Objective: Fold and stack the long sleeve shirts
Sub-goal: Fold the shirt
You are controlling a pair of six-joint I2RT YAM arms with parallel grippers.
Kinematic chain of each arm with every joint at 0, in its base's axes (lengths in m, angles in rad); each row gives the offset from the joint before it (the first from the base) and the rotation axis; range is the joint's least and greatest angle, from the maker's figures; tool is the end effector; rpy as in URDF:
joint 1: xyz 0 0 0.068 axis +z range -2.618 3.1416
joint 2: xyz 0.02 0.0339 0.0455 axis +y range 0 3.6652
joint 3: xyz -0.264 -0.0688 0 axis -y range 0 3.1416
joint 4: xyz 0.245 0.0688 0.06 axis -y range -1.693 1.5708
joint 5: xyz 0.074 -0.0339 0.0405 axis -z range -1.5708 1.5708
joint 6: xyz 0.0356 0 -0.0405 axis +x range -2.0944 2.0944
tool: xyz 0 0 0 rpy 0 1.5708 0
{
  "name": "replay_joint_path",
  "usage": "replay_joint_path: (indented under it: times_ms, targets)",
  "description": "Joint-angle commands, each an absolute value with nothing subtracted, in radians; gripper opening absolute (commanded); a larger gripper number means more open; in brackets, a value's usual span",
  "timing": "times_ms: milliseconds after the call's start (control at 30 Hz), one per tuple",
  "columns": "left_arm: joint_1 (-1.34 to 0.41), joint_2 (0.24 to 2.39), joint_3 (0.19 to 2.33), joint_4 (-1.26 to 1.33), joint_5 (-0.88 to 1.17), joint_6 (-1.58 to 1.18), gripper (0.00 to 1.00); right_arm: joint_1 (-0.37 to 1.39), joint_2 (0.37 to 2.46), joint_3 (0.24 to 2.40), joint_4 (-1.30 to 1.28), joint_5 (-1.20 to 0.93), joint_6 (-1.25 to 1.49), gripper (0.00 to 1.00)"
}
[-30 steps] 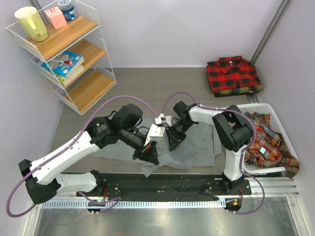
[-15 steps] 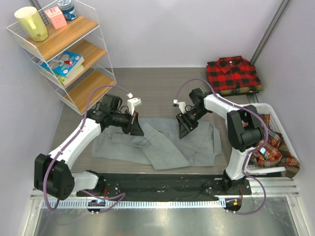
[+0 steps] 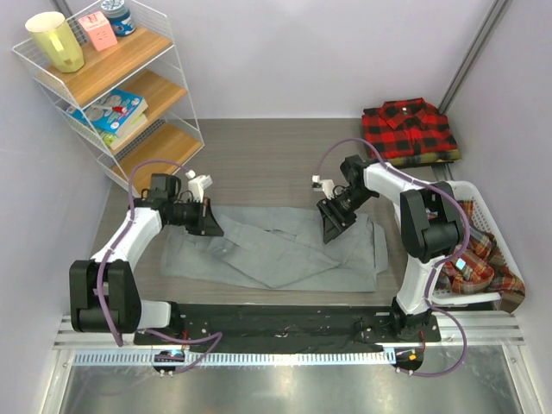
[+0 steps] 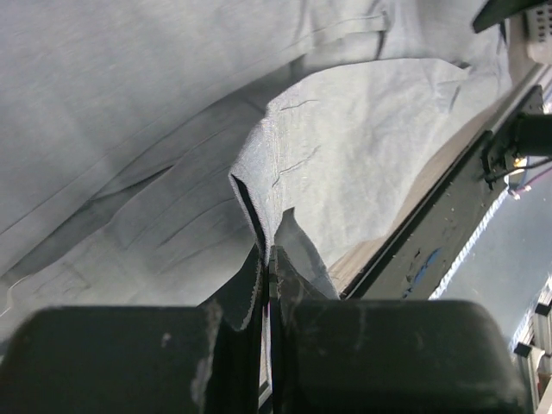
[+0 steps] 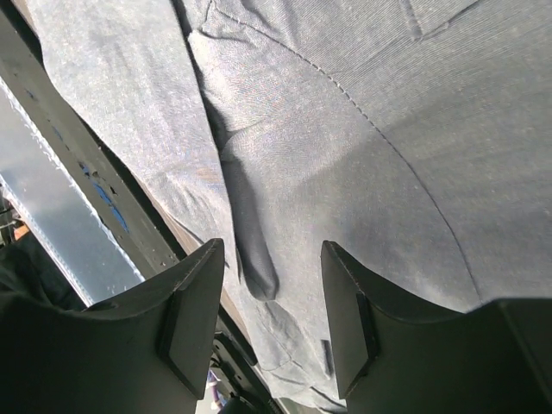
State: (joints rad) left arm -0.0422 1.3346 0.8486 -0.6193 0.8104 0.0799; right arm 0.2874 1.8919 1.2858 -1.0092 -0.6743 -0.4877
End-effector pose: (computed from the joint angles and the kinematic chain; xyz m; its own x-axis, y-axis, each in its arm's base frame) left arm 0.2458 -0.0362 0.2207 -0.8617 0.0914 -0.4991 0.4241 0.6697 -0.6096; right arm 0.3143 0.1161 0.1720 -0.7551 -0.6049 -0.2530 -0.6210 0.5360 0.5719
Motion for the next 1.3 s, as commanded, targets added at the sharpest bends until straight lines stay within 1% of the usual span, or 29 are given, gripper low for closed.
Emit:
replay_joint_path:
  times_ms: [0, 100, 267, 367, 567, 1000, 1033, 1100, 1133, 1167, 1267]
  targets:
    - [-0.005, 1.356, 0.841, -0.558, 0.808, 0.117, 0.00, 0.284, 1.885, 1.342, -1.034, -0.663, -0.497, 0.54]
    - [0.050, 1.353, 0.844, -0.555, 0.827, 0.144, 0.00, 0.284, 1.879, 1.348, -1.038, -0.658, -0.499, 0.54]
    - [0.069, 1.318, 0.850, -0.569, 0.933, 0.205, 0.00, 0.285, 1.881, 1.342, -1.040, -0.647, -0.499, 0.54]
    - [0.071, 1.312, 0.844, -0.572, 0.882, 0.235, 0.00, 0.282, 1.882, 1.341, -1.040, -0.647, -0.500, 0.54]
    - [0.095, 1.373, 0.854, -0.566, 0.782, 0.249, 0.00, 0.282, 1.865, 1.361, -1.055, -0.630, -0.500, 0.54]
    - [0.117, 1.391, 0.841, -0.578, 0.667, 0.291, 0.01, 0.282, 1.821, 1.373, -1.072, -0.586, -0.509, 0.54]
    - [0.118, 1.396, 0.844, -0.586, 0.667, 0.298, 0.02, 0.282, 1.822, 1.373, -1.072, -0.584, -0.511, 0.54]
    - [0.118, 1.413, 0.851, -0.591, 0.652, 0.295, 0.12, 0.282, 1.824, 1.379, -1.074, -0.580, -0.509, 0.54]
    - [0.118, 1.416, 0.854, -0.595, 0.644, 0.296, 0.17, 0.282, 1.827, 1.384, -1.075, -0.578, -0.509, 0.54]
    - [0.118, 1.423, 0.862, -0.603, 0.637, 0.293, 0.26, 0.282, 1.825, 1.384, -1.081, -0.580, -0.512, 0.54]
    - [0.120, 1.440, 0.887, -0.630, 0.594, 0.301, 0.32, 0.282, 1.815, 1.394, -1.092, -0.574, -0.514, 0.52]
